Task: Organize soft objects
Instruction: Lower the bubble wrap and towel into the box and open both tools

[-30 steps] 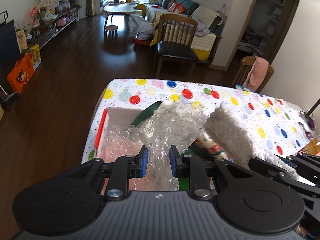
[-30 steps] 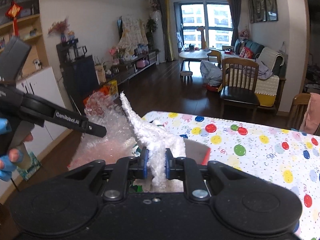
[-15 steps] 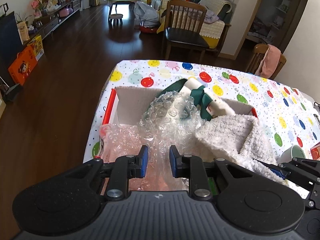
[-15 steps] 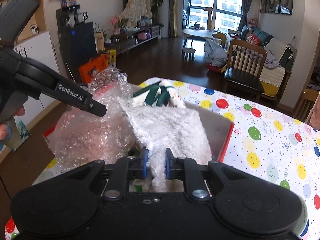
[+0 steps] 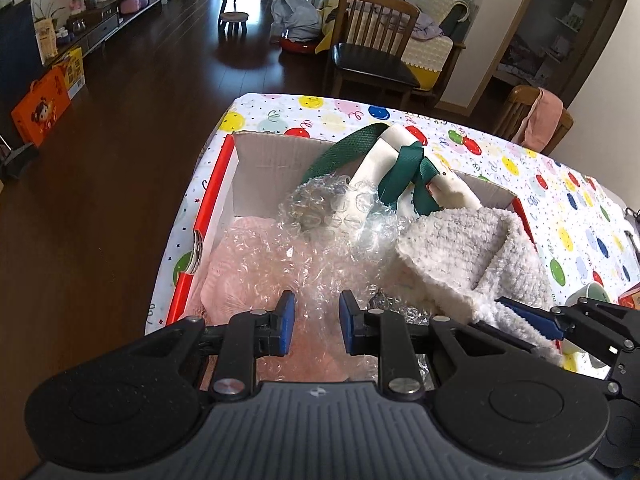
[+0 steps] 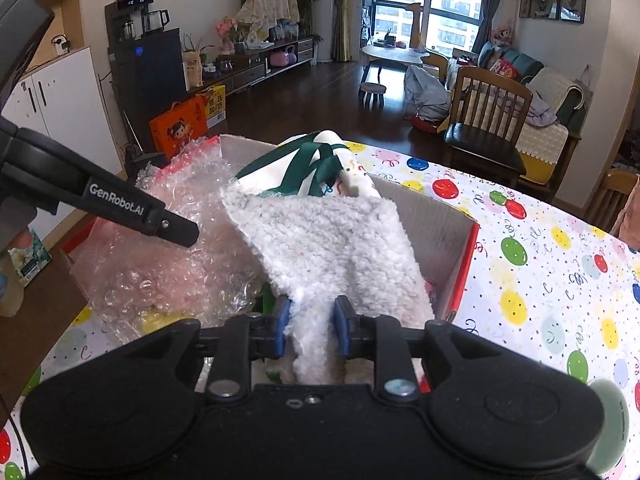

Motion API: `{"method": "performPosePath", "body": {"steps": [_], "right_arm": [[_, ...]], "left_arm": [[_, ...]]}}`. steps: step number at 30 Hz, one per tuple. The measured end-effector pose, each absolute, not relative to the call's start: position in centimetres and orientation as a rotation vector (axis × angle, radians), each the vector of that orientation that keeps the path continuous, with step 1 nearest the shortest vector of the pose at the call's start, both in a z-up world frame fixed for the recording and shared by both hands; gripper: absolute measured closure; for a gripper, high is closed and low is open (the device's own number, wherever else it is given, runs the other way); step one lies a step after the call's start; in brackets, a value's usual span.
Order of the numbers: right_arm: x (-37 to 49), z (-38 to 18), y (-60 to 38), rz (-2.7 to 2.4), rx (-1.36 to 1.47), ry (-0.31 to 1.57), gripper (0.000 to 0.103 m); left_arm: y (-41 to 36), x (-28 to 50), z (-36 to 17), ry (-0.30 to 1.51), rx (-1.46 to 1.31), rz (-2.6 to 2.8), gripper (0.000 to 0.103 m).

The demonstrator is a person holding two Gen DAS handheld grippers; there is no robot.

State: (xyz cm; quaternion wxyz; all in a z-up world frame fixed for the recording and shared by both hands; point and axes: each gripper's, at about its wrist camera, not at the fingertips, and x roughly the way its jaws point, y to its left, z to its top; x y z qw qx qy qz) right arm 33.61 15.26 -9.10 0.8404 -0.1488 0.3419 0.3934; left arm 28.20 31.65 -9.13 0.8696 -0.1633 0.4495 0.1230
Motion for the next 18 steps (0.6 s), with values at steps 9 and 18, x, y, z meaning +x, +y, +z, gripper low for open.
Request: {"method": "performPosePath", "body": {"steps": [9,18], "right_arm": [[34.0,-8.7,14.9,0.879,-0.312,0.700,0.057],[33.3,-6.9,12.9,0.917,-0.231,0.675,0.039]], "left_arm": [[31.5,26.1,-8.2,0.899,-0.369,0.252,0.072],[30.7,23.7,-6.5,0.835,-0.350,0.263,0.028]]}}
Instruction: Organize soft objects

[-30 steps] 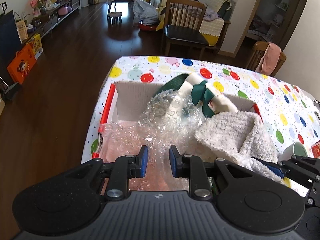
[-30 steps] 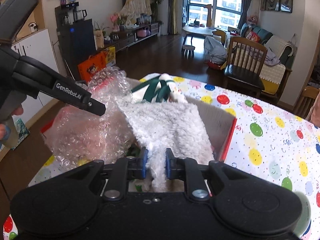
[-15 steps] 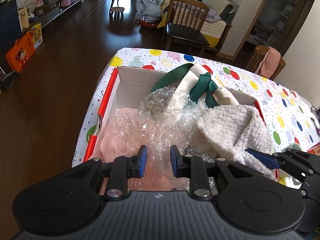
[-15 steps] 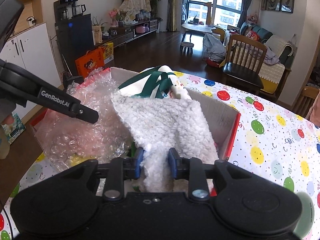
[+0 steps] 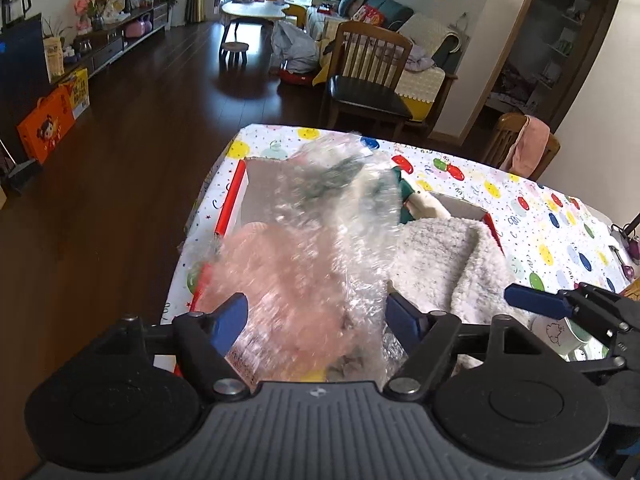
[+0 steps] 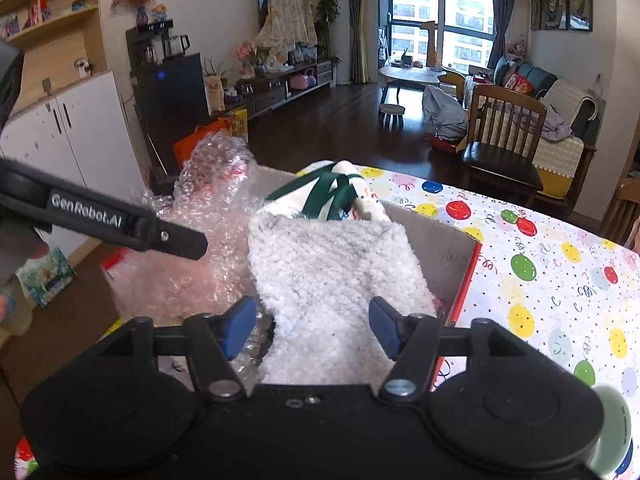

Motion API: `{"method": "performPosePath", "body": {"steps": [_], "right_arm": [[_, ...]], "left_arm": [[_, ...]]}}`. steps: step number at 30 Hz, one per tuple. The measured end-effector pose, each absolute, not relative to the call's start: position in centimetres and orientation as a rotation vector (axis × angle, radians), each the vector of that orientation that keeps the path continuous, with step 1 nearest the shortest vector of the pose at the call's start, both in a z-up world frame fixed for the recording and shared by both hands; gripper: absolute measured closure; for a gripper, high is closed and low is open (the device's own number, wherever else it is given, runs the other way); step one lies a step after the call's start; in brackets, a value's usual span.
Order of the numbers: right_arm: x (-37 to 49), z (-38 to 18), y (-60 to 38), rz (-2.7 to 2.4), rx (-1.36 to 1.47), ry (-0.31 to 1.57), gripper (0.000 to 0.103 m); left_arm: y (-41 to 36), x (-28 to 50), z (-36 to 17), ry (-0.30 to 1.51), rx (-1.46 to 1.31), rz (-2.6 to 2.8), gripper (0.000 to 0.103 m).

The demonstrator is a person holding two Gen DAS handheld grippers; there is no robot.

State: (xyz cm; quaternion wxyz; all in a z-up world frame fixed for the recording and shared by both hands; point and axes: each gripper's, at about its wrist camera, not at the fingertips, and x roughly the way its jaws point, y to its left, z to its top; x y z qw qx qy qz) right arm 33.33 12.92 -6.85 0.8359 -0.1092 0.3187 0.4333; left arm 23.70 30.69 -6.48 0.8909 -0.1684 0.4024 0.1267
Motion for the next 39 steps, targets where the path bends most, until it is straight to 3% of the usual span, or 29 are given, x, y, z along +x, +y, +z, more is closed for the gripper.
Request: {"method": "performPosePath", "body": {"steps": [7,21,32,35,39], "right_arm": [[32.3,-4.1,10.2,0.948,-0.139,0.632,0.021],[30.0,0.8,4.3,0.956,-0.028,0.509,0.000],[27.8,1.7,-1.3,0.837,0.023,0.435,0.000],[27.2,1.7,-3.0,0.790,0.042,0.415,0.000],[26.5,1.4,-4.5,0.754,0.074,0.417,0.000]], "left_arm": [[29.0,21.8,-4.3,0.781,-0.286,0.261,0.027],[23.3,16.9,0.2,0.601,-0.136,0.259,0.018],[18.5,15.0,1.2,0.548,-0.091,0.201,0.014],[17.0,14.4,1.3,0.546,-0.065,0.188,0.002],[15.2,13.9,1.7,0.516,-0.034,0.176,0.001]]}}
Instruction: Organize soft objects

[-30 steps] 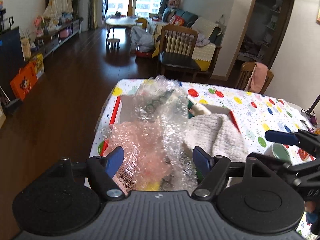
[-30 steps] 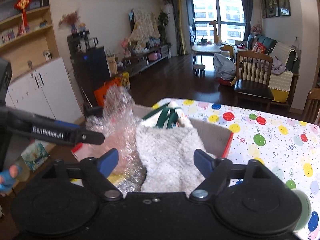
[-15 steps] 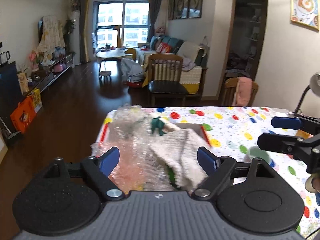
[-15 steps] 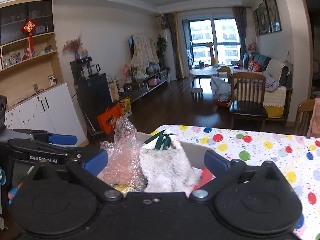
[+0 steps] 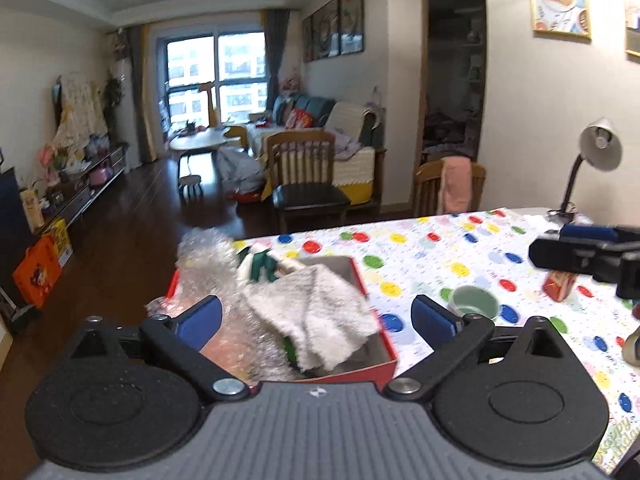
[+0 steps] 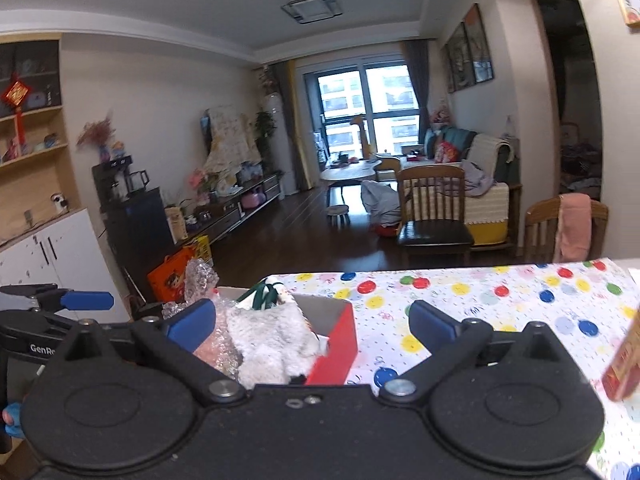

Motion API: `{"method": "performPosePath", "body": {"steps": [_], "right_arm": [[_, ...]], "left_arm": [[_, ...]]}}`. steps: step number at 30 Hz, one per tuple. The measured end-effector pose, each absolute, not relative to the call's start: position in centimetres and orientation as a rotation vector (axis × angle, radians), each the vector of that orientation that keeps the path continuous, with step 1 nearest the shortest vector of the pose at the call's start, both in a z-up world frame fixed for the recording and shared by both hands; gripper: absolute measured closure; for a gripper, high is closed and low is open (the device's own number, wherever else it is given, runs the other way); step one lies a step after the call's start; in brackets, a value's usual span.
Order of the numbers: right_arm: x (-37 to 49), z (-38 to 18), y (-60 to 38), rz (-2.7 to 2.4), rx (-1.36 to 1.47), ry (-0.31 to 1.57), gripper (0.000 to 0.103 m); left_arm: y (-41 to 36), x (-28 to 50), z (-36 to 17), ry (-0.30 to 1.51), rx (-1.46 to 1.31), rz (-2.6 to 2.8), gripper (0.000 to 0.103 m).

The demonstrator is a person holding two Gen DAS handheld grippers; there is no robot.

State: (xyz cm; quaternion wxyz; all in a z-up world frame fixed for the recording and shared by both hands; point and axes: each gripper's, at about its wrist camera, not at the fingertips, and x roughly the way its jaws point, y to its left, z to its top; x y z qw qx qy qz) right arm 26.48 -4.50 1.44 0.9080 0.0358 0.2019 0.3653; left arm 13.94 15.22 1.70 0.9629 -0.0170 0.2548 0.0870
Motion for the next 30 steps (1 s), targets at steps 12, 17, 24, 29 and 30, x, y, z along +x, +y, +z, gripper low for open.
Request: {"method": "performPosePath", "body": {"steps": [12,17,24,29,30], "right_arm": [[23.7,-0.3,-7.8,0.632,0.131,0.443,0.000],[22.5,-0.9,-8.6,0.585,0.136,0.446,0.000],[21.2,-1.4,-8.9,0.534,0.146,0.444,0.000],[20.7,-1.3,-9.3,0.504,0.151,0.442,0.000],[20.6,-1.2,-9.4,0.497,0.152,0.444,0.000]], "left_arm": [[11.7,12.6,2.3,0.470,-0.026,0.100,0.001],[11.4,11.9,2.4,0.463,-0.045,0.087,0.001],[11.1,11.2,2.5,0.454,-0.061,0.086,0.001],[10.7,10.8,2.6,0.446,-0.068,0.081,0.001],[10.6,10.8,2.7,0.443,-0.068,0.081,0.001]]}}
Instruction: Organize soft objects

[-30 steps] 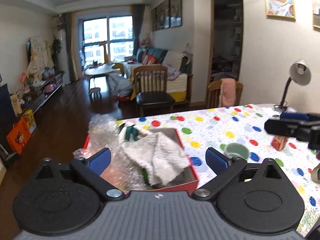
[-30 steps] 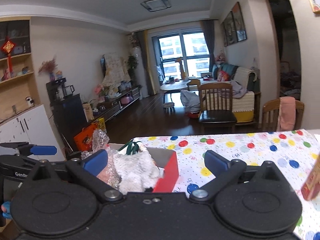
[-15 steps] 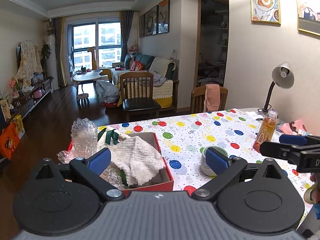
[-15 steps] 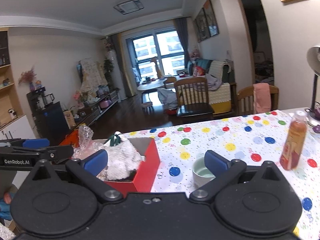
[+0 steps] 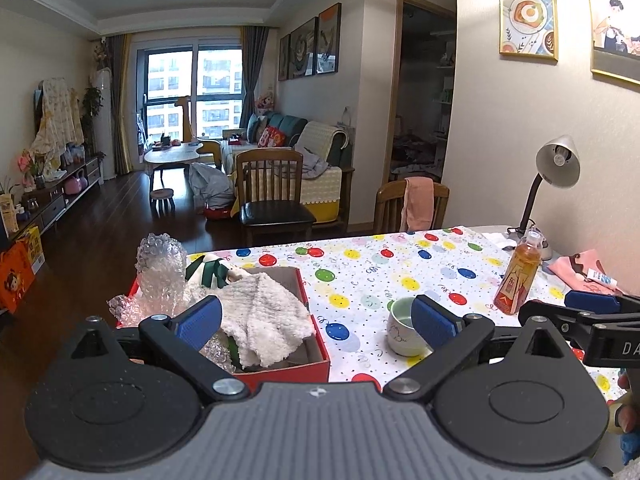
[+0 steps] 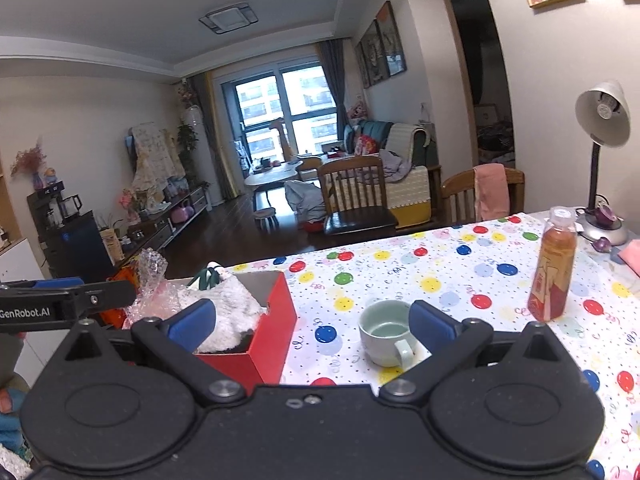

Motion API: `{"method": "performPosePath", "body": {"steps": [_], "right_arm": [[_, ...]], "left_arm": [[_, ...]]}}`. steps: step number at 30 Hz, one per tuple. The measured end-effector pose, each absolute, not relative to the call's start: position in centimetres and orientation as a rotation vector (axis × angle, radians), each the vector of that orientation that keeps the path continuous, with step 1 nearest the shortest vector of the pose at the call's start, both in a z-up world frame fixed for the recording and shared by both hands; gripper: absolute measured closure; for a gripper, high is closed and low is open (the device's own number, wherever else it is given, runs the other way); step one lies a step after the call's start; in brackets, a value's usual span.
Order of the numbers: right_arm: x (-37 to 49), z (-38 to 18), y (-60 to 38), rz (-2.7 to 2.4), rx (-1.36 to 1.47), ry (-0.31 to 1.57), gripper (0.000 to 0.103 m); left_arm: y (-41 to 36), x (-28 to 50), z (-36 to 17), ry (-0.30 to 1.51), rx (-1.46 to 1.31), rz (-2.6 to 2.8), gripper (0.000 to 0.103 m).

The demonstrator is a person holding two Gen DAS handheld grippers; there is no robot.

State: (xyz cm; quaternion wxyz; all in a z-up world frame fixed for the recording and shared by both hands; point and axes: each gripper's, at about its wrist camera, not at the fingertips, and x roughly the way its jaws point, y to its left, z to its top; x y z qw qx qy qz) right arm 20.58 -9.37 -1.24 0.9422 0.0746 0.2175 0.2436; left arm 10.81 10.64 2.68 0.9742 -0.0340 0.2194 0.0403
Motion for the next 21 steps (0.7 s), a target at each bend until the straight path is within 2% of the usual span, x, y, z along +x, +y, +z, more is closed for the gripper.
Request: {"method": "performPosePath", "body": {"steps": [21], "right_arm": [[19.3,-1.3,-9.9,0.431,0.122,0.432,0.000]], "left_arm": [[8.1,11.0,2.5,0.465,-0.044,-0.005,0.001]]}}
